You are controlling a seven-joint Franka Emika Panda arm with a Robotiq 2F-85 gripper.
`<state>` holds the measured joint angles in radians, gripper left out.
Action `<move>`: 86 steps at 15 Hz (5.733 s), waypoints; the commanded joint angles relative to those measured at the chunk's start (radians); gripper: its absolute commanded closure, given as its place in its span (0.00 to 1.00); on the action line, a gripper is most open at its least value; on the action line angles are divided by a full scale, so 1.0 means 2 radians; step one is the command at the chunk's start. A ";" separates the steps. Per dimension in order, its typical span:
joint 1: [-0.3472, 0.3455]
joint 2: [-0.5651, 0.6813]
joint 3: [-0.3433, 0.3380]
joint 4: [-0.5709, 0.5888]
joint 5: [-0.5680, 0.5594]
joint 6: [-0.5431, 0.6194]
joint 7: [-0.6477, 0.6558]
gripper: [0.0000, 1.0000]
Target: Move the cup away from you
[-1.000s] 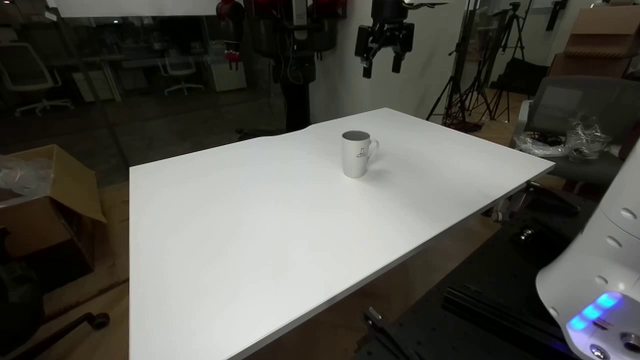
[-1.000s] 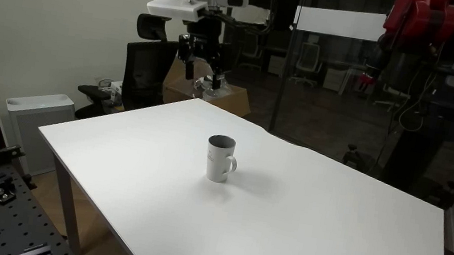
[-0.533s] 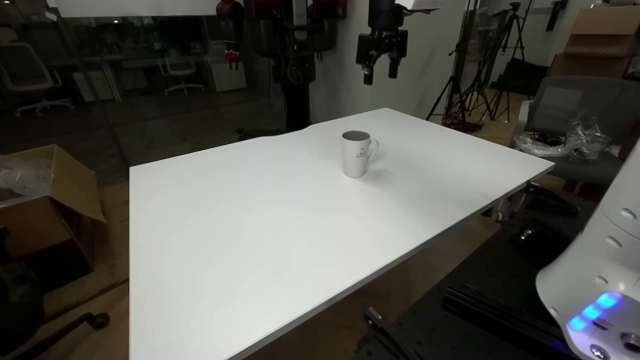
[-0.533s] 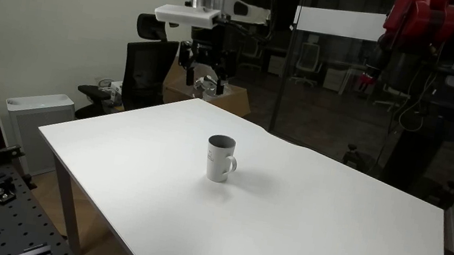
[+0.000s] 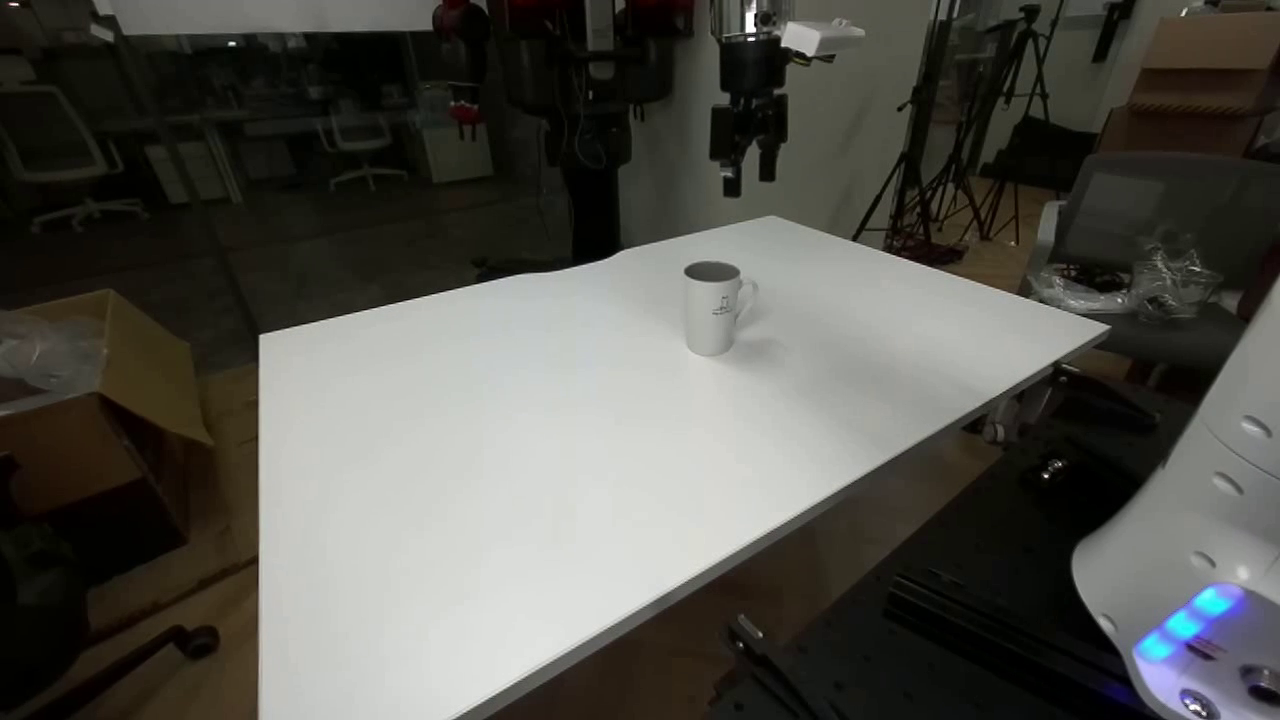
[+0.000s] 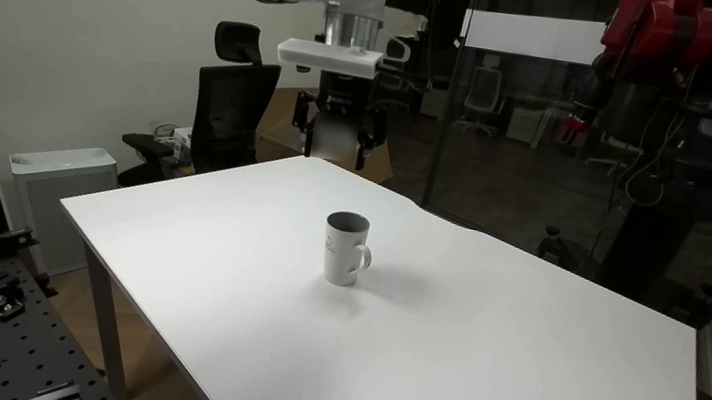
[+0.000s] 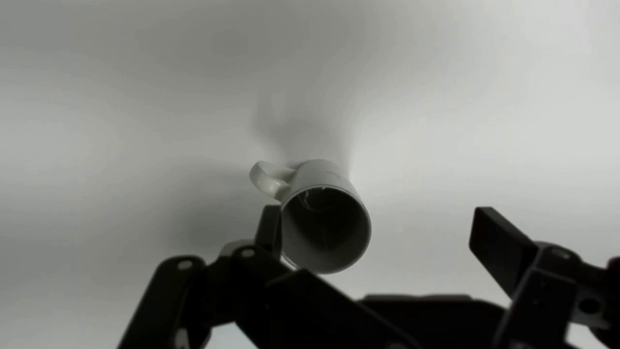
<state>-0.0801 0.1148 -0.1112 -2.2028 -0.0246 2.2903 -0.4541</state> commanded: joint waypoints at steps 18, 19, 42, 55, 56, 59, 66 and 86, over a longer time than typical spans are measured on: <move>-0.006 0.170 0.043 0.101 -0.062 0.046 -0.082 0.00; 0.002 0.176 0.038 0.102 -0.082 0.070 -0.068 0.00; -0.016 0.133 0.073 -0.050 -0.069 0.258 -0.016 0.25; -0.110 0.138 0.125 -0.039 0.001 0.254 -0.108 1.00; -0.115 0.140 0.130 -0.036 0.007 0.246 -0.122 1.00; -0.122 0.148 0.139 -0.018 0.017 0.226 -0.160 0.98; -0.114 0.155 0.130 0.020 0.038 0.163 -0.221 0.98; -0.035 0.298 0.082 0.216 0.023 0.227 0.001 0.98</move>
<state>-0.1969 0.5938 0.0827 -1.9653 0.0363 2.7777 -0.5965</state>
